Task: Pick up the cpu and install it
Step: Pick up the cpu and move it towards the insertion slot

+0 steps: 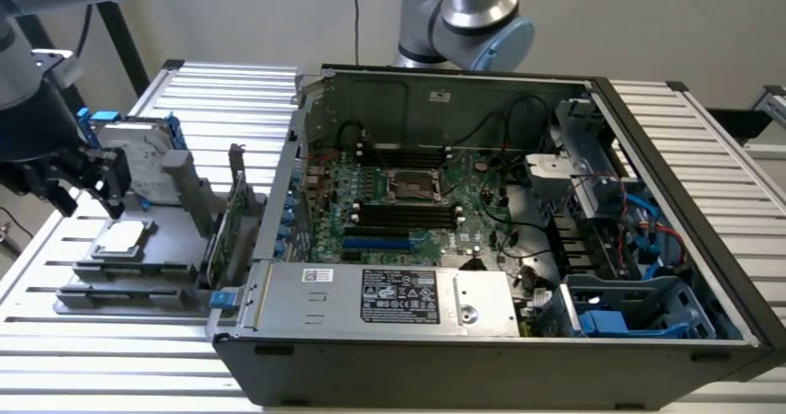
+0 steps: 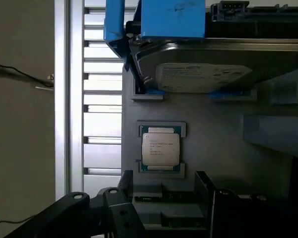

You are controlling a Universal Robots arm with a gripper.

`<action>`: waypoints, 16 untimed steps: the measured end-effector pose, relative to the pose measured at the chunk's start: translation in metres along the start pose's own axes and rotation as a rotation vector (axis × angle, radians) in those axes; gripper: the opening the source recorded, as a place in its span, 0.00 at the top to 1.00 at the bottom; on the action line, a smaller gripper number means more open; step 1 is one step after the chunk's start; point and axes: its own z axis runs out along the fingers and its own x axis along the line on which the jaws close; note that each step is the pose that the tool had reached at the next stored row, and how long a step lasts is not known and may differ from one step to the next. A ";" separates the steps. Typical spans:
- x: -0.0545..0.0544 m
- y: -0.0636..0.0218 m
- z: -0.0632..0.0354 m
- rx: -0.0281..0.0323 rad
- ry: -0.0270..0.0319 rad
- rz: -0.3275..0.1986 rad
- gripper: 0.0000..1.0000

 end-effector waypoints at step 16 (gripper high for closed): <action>-0.010 0.0018 0.0291 -0.0008 -0.0003 0.000 0.39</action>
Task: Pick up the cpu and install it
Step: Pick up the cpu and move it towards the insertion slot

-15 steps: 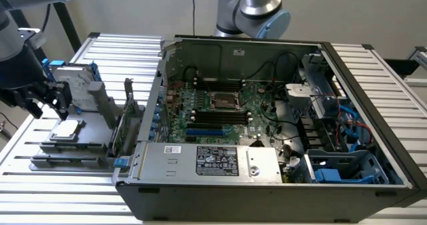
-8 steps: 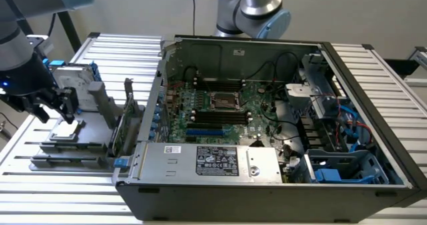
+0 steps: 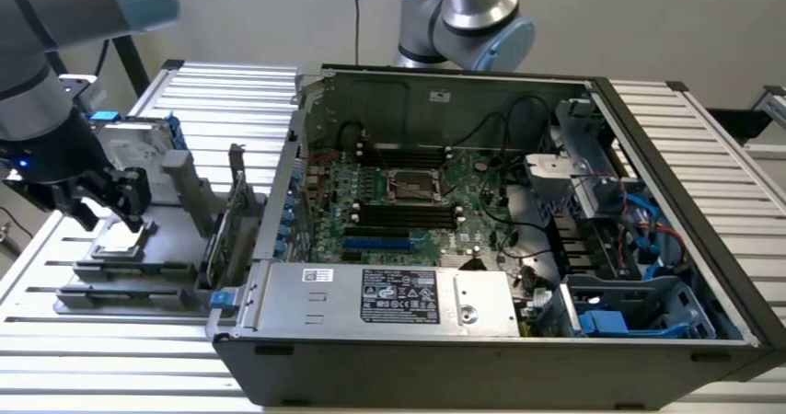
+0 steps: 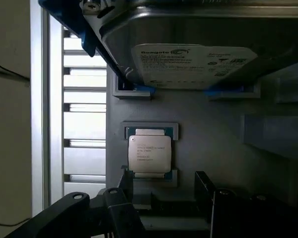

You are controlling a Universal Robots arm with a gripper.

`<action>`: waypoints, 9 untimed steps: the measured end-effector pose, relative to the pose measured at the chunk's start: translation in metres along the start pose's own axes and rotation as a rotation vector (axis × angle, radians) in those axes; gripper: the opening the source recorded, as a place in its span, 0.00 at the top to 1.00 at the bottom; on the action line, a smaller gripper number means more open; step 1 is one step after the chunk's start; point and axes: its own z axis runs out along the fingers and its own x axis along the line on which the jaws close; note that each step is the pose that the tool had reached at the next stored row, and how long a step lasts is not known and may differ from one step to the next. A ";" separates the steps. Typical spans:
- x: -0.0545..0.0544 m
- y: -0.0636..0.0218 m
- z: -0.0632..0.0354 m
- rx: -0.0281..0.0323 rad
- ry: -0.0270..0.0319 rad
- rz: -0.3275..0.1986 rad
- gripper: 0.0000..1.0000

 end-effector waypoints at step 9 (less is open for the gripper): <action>0.015 0.0083 0.0170 -0.0008 -0.0064 -0.002 0.39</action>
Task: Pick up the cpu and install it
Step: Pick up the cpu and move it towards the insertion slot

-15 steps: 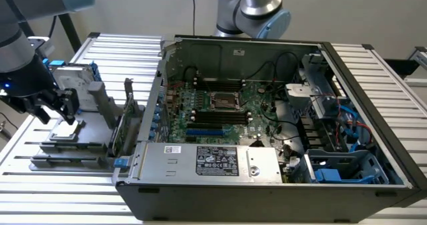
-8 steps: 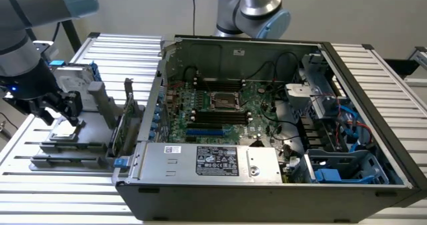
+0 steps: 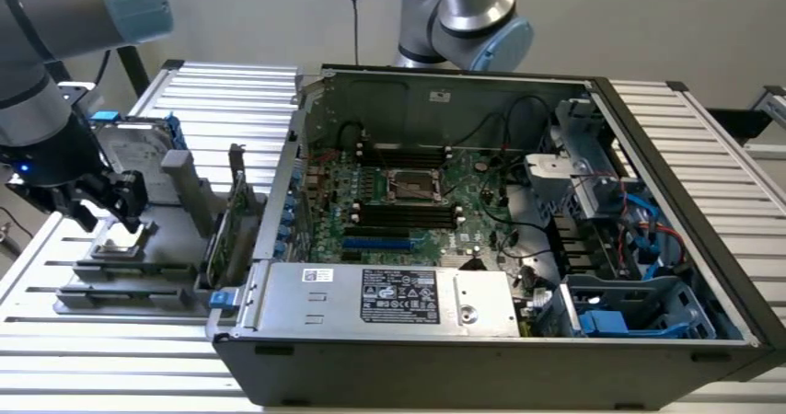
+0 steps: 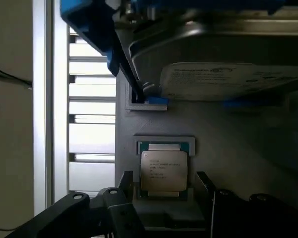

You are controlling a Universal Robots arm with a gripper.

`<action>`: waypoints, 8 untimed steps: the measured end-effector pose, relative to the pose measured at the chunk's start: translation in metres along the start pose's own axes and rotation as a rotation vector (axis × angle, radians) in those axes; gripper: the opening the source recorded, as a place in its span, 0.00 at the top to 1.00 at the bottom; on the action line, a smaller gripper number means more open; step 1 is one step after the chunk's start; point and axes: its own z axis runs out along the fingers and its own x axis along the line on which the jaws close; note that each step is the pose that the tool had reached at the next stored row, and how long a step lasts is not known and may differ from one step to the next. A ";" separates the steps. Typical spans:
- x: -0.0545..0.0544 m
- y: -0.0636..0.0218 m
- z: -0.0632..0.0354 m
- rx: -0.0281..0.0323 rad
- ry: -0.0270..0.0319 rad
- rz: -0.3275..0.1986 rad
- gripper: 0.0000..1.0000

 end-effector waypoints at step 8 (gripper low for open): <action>-0.004 -0.0019 0.0098 -0.0025 0.0002 -0.003 0.39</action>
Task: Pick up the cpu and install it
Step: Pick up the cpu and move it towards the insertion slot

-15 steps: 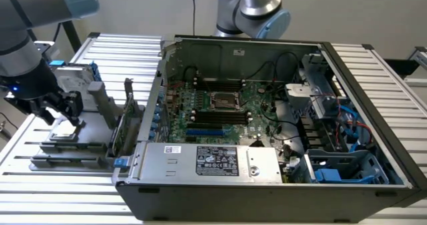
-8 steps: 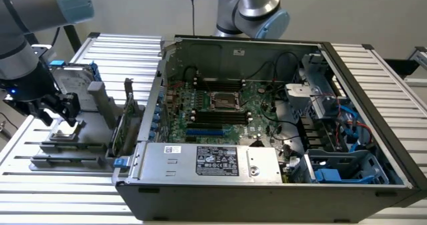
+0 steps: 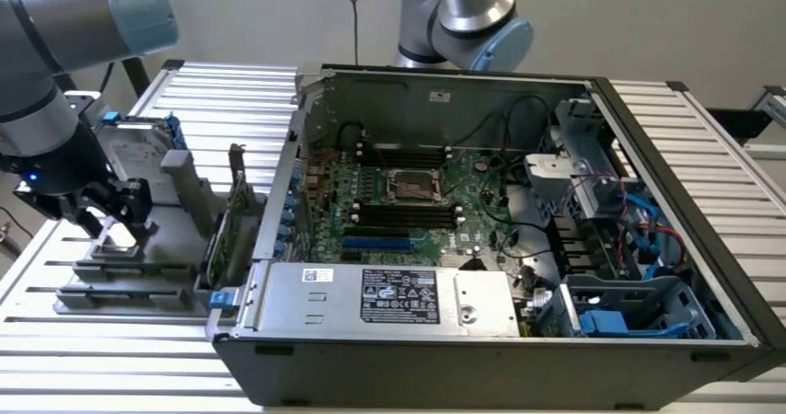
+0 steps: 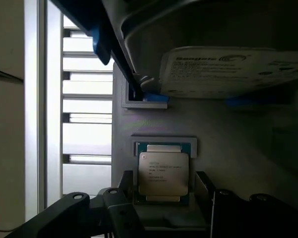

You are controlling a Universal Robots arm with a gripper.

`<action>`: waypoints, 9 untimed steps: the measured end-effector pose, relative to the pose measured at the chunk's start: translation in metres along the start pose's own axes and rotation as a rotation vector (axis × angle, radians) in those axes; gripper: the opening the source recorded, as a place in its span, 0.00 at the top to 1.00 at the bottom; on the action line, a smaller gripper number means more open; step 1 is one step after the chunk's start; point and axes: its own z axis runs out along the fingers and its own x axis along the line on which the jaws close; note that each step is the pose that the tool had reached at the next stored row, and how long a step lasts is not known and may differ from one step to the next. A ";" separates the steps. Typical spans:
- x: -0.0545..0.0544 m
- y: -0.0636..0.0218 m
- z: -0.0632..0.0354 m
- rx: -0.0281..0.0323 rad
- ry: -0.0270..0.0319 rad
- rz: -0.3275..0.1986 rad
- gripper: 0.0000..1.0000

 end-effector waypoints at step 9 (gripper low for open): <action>0.000 0.0000 0.0012 -0.0227 0.0000 0.000 0.39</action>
